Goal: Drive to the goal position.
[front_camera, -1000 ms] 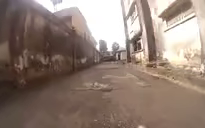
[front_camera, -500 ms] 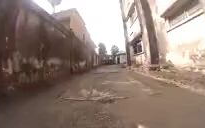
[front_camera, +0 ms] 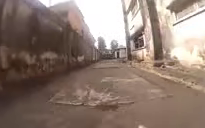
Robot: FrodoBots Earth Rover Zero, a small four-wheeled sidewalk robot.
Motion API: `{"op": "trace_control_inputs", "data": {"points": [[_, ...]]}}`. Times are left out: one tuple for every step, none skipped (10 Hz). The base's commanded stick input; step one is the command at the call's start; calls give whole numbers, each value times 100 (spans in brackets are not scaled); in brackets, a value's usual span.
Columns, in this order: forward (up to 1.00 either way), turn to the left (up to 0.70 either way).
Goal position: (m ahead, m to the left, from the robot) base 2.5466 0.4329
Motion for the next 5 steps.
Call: {"op": "trace_control_inputs", "data": {"points": [[70, 0], [70, 0], [70, 0], [70, 0], [70, 0]]}}
